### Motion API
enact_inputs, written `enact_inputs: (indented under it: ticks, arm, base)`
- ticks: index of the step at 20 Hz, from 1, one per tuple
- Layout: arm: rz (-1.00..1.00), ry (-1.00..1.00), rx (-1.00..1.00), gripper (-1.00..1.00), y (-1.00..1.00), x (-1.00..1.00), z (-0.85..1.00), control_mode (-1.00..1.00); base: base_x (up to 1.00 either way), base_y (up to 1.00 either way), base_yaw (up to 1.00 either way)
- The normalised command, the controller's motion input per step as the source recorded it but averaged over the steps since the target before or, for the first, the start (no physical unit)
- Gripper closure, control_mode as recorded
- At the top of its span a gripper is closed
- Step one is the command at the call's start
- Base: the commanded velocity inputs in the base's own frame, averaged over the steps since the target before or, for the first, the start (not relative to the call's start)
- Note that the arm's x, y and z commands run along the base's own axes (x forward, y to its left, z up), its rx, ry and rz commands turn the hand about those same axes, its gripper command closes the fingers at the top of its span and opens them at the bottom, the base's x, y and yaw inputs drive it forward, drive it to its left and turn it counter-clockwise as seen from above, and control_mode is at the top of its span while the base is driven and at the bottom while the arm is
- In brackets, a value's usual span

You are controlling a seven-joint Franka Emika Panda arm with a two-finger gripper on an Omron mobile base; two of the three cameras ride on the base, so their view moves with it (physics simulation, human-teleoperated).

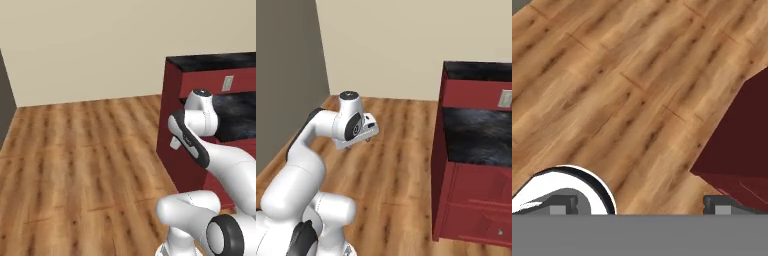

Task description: Pick up the metallic utensils from the counter and place them in the open drawer. Make sure not to pick up any wooden utensils.

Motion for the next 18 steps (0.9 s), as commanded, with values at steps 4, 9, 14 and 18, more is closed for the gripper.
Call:
enact_inputs:
  ticks: [4, 9, 14, 18]
  arm:
    - [0.00, 0.00, 0.00, -1.00, 0.00, 0.00, 0.00, 1.00]
    - [0.00, 0.00, 0.00, -1.00, 0.00, 0.00, 0.00, 1.00]
    - [0.00, 0.00, 0.00, -1.00, 0.00, 0.00, 0.00, 1.00]
    - [0.00, 0.00, 0.00, -1.00, 0.00, 0.00, 0.00, 1.00]
  base:
    - [0.48, 1.00, -0.41]
    - [0.92, 1.00, -0.36]
    - [0.82, 1.00, -0.33]
    - [0.97, 1.00, -0.30]
